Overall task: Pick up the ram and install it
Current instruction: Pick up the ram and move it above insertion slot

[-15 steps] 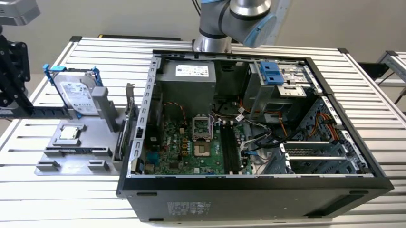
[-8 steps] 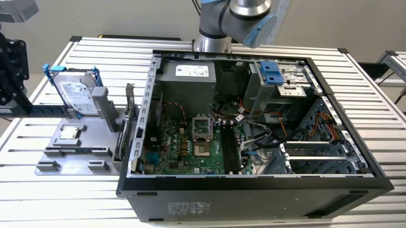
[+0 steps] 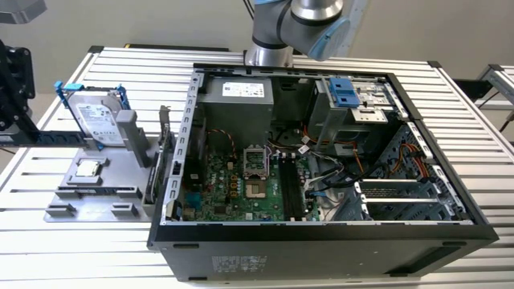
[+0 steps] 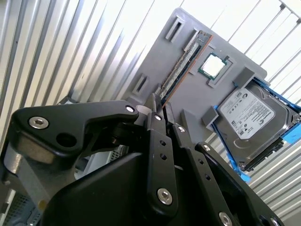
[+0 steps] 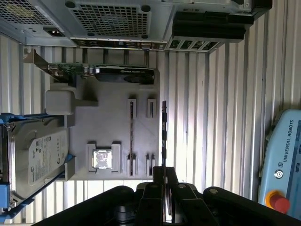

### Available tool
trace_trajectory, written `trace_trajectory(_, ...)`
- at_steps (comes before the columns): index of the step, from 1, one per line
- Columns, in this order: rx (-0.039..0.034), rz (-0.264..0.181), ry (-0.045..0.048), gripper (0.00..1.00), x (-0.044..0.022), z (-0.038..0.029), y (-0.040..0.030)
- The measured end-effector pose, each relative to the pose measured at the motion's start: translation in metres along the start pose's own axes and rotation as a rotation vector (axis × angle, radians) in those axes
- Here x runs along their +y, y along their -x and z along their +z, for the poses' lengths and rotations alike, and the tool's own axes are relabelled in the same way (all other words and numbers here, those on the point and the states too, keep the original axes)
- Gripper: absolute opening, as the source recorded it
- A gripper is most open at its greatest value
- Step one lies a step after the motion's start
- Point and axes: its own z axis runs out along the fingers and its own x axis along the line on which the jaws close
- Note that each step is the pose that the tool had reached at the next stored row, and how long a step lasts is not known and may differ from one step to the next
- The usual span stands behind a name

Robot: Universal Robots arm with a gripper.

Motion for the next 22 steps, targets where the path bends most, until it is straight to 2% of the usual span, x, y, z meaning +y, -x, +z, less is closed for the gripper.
trace_trajectory(13, 0.0, 0.0, 0.0, 0.0, 0.0001, -0.0057, 0.0004)
trace_trajectory(22, 0.0, 0.0, 0.0, 0.0, 0.0001, -0.0062, 0.0004)
